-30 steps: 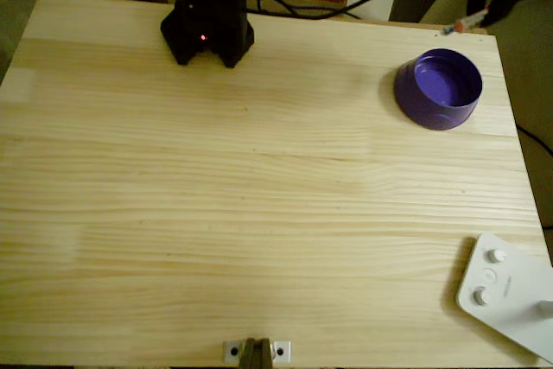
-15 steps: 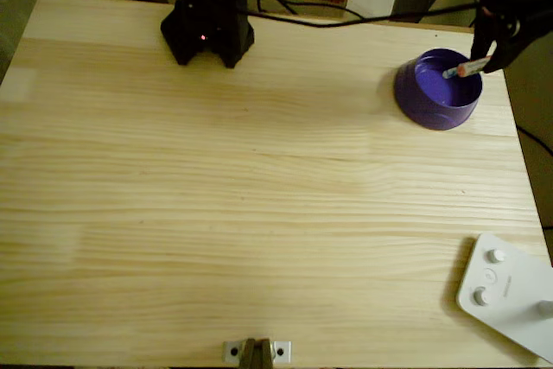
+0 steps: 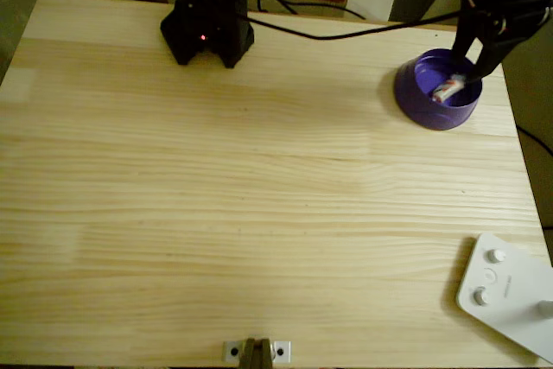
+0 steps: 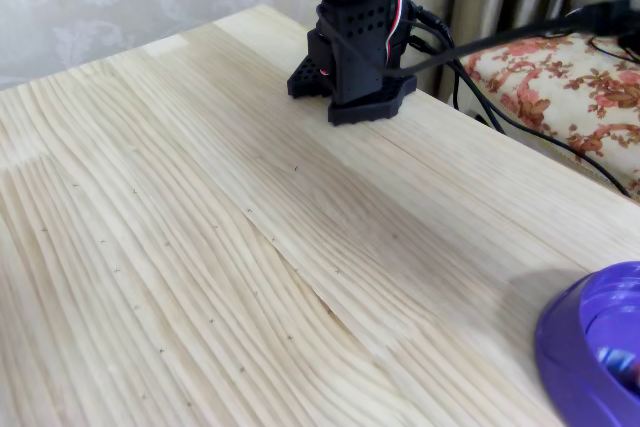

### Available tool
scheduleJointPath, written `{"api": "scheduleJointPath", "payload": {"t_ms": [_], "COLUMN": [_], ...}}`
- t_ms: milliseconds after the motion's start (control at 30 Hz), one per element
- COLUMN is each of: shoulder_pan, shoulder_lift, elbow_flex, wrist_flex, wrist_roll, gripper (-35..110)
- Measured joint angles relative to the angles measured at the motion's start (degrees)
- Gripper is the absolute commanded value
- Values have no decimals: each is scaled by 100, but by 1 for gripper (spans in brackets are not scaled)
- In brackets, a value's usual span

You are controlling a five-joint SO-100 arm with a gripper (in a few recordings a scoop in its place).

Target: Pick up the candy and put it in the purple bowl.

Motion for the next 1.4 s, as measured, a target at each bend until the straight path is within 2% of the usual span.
{"api": "scheduleJointPath", "payload": {"t_ms": [133, 367, 700, 1033, 1400], "shoulder_pan": [-26, -97, 123, 1037, 3138], "shoulder_lift": [0, 141, 2092, 5106, 8420], "elbow_flex": [0, 18, 1204, 2918, 4957], "wrist_flex": [0, 0, 0, 18, -35], "wrist_roll": [105, 369, 879, 1213, 1107], "gripper": [24, 1, 0, 0, 0]}}
